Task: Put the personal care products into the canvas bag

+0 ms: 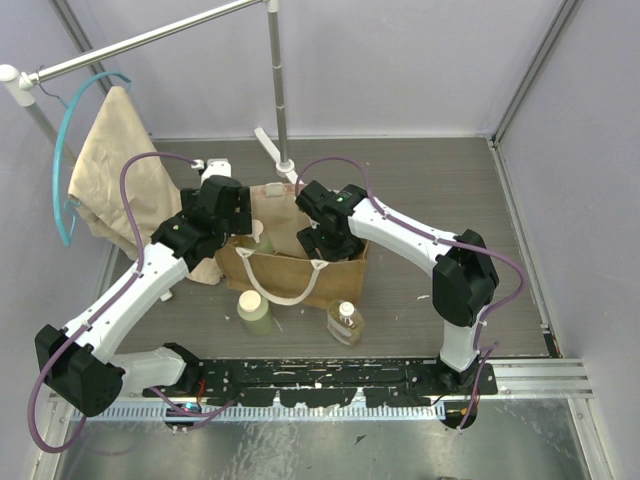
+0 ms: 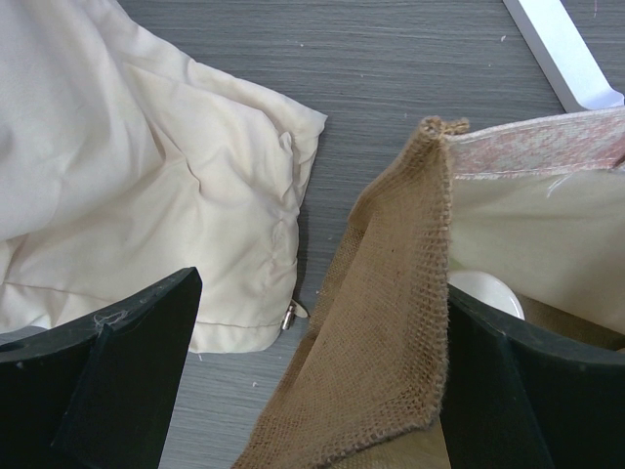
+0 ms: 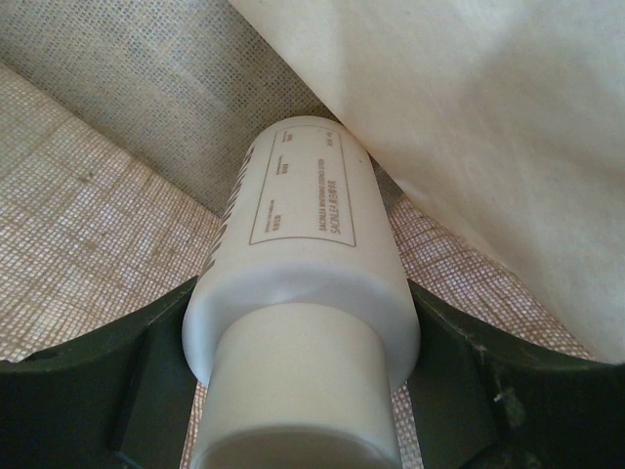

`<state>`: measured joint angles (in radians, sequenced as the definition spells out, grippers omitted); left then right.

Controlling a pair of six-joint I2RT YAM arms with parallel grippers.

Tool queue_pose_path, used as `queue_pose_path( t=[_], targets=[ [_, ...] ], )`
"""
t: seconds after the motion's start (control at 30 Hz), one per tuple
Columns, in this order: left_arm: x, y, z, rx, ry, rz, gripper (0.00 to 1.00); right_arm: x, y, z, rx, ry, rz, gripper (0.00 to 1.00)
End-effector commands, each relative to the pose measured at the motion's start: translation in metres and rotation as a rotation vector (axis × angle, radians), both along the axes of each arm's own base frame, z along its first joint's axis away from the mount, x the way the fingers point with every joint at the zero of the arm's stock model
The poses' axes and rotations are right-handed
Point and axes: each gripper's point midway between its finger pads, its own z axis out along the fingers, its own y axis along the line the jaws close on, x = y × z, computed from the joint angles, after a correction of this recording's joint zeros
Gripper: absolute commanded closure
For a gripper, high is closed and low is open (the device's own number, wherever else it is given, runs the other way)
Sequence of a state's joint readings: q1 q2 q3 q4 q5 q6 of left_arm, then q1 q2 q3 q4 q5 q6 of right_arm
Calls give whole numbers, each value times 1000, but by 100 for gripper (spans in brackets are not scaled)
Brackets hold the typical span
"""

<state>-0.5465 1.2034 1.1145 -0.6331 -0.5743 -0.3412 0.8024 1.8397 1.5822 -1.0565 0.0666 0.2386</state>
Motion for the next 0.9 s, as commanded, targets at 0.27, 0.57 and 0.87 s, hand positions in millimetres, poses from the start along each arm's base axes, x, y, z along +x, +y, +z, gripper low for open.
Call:
queue_pose_path(
  t=[0.27, 0.57, 0.87],
  targets=[
    [5, 1, -4, 3, -7, 8, 2, 21, 1, 61, 74, -174, -46, 9],
    [8, 1, -5, 7, -10, 13, 2, 25, 3, 132, 198, -319, -22, 0],
    [11, 2, -1, 7, -24, 15, 2, -24, -15, 199, 353, -492, 117, 0]
  ],
)
